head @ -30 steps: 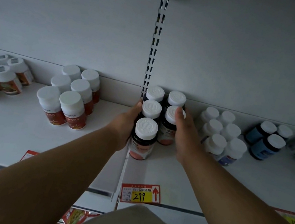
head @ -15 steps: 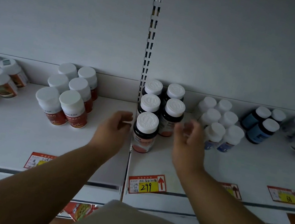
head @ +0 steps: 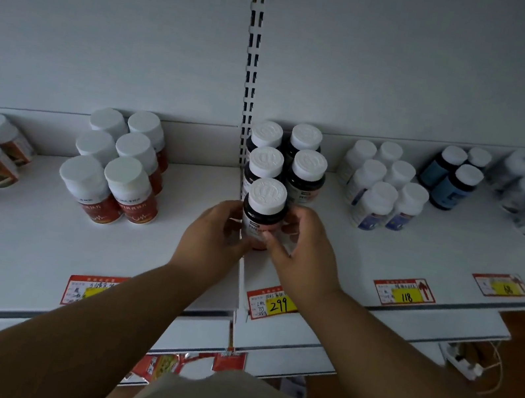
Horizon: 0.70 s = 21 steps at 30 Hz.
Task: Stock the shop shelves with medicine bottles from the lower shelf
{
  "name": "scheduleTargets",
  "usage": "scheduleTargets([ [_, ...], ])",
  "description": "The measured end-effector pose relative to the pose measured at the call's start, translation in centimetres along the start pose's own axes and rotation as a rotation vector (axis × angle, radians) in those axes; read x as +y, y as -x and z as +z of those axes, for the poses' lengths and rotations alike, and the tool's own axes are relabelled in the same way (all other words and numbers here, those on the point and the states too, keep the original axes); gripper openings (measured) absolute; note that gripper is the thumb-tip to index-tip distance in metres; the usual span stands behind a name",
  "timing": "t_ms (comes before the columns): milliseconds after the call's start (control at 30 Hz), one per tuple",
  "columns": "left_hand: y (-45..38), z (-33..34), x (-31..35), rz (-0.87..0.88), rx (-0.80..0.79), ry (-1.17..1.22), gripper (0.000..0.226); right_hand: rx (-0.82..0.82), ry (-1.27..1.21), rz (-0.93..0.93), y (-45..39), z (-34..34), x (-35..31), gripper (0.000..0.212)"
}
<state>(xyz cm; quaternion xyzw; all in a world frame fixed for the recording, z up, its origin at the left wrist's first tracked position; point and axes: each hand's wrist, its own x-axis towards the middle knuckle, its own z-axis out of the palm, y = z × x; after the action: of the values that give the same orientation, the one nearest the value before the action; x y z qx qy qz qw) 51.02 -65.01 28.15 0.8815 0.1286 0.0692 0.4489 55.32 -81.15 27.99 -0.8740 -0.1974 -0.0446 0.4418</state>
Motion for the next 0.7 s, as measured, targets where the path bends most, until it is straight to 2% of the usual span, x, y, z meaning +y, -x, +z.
scheduleTargets([
  [133,1.6,-0.1,0.1,-0.048,0.040,0.029,0.058,0.015,-0.002,0.035,0.6,-0.5,-0.2,0.047],
  [233,4.5,-0.3,0.9,0.004,0.103,0.019,0.040,0.020,-0.013,0.055,1.3,-2.0,0.4,0.046],
  [333,6.5,0.5,2.8,0.084,0.019,0.005,0.030,0.062,0.029,0.053,1.4,-3.9,1.9,0.042],
  [433,6.3,2.7,4.9,0.128,-0.018,0.017,0.031,0.060,0.041,0.085,1.1,-6.2,3.4,0.041],
  [567,5.2,7.3,7.6,0.058,0.014,0.092,0.031,0.034,0.019,0.053,0.4,-9.8,6.3,0.035],
  [700,3.9,12.8,10.7,-0.055,0.114,0.164,0.029,0.004,-0.022,-0.038,-0.6,-14.1,10.1,0.020],
])
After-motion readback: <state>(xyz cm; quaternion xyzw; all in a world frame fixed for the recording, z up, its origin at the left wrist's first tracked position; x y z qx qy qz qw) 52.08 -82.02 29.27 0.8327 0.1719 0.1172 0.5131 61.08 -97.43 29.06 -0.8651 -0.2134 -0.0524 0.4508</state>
